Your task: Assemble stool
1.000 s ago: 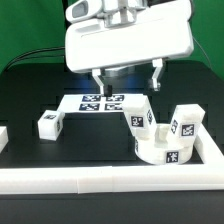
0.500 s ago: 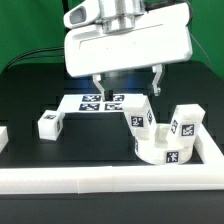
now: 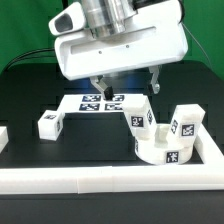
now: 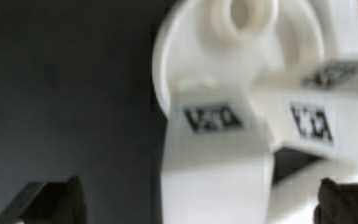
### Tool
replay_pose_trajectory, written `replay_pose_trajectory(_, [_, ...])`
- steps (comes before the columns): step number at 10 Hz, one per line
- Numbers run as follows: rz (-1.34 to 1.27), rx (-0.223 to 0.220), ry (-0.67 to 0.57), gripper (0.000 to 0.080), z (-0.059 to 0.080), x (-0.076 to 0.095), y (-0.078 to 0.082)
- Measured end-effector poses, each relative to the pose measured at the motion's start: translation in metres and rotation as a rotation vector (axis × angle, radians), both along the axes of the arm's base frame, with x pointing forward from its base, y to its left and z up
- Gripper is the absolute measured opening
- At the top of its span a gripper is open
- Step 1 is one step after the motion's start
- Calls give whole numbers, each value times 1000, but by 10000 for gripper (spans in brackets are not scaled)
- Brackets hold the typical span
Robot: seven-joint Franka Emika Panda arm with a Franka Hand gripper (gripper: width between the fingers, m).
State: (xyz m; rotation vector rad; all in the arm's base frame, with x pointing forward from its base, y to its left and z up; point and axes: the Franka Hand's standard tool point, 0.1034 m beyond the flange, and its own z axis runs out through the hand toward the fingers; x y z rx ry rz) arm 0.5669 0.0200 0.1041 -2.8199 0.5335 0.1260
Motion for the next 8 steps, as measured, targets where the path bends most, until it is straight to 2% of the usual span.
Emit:
replay_pose_trajectory(3, [73, -18, -23, 648, 0, 6, -3])
replay_pose_trajectory(8, [117, -15, -35, 648, 2, 12, -3])
